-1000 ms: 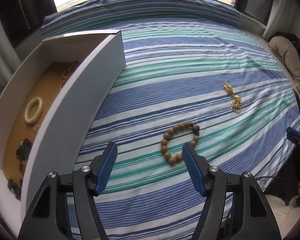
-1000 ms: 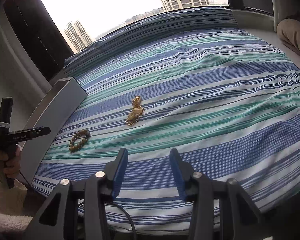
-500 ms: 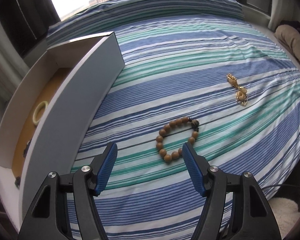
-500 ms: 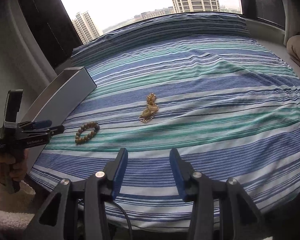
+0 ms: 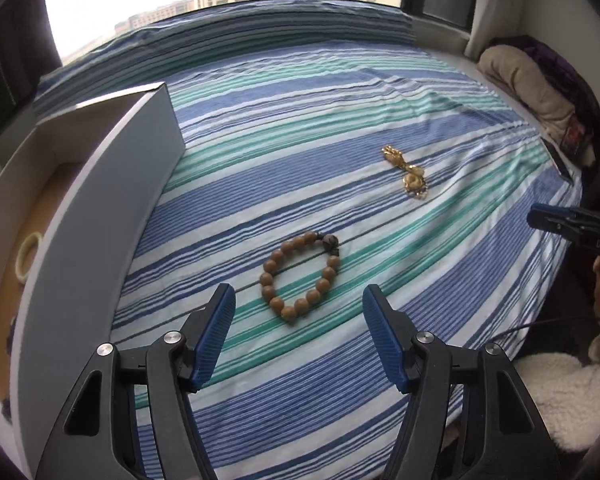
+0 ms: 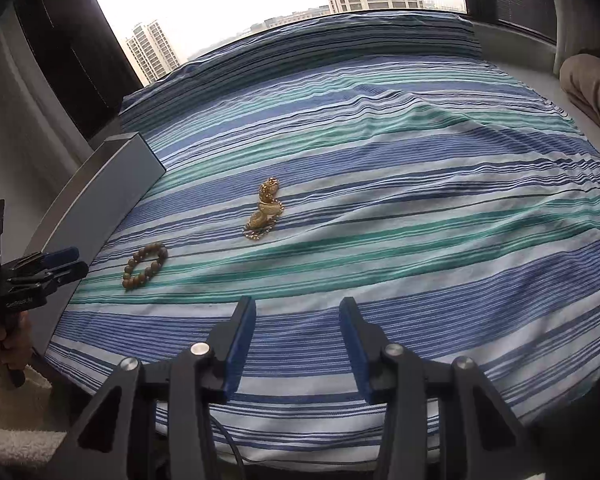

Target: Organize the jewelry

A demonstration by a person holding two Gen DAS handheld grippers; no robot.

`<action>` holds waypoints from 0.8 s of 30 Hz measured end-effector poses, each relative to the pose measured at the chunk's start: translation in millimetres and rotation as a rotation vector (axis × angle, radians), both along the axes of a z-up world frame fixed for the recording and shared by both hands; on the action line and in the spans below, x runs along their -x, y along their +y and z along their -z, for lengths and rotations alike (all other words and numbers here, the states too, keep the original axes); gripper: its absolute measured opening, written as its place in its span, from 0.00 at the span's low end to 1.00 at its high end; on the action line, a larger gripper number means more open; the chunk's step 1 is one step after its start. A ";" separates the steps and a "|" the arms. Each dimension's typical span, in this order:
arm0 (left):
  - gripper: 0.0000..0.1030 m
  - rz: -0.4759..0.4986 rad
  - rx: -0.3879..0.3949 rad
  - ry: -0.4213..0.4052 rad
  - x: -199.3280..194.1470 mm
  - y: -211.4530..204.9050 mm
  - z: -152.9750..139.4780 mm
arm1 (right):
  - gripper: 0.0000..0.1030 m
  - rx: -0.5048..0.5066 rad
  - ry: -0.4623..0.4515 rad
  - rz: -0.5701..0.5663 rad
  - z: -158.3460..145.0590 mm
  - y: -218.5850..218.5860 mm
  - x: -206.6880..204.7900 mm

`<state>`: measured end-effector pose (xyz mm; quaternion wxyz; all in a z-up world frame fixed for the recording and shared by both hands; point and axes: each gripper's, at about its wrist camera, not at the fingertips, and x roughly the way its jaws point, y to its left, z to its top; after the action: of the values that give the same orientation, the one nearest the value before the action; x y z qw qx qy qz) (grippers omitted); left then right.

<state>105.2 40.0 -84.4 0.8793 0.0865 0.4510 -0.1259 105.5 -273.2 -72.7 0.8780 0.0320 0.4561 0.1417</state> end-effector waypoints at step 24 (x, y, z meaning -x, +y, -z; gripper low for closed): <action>0.08 -0.181 0.208 0.126 -57.0 -14.7 44.5 | 0.43 0.101 0.058 -0.330 35.4 82.3 -126.5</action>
<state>162.2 25.3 -128.9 0.8613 -0.0542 0.4957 -0.0973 232.0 -190.9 -108.0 0.8299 -0.0835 0.4868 0.2596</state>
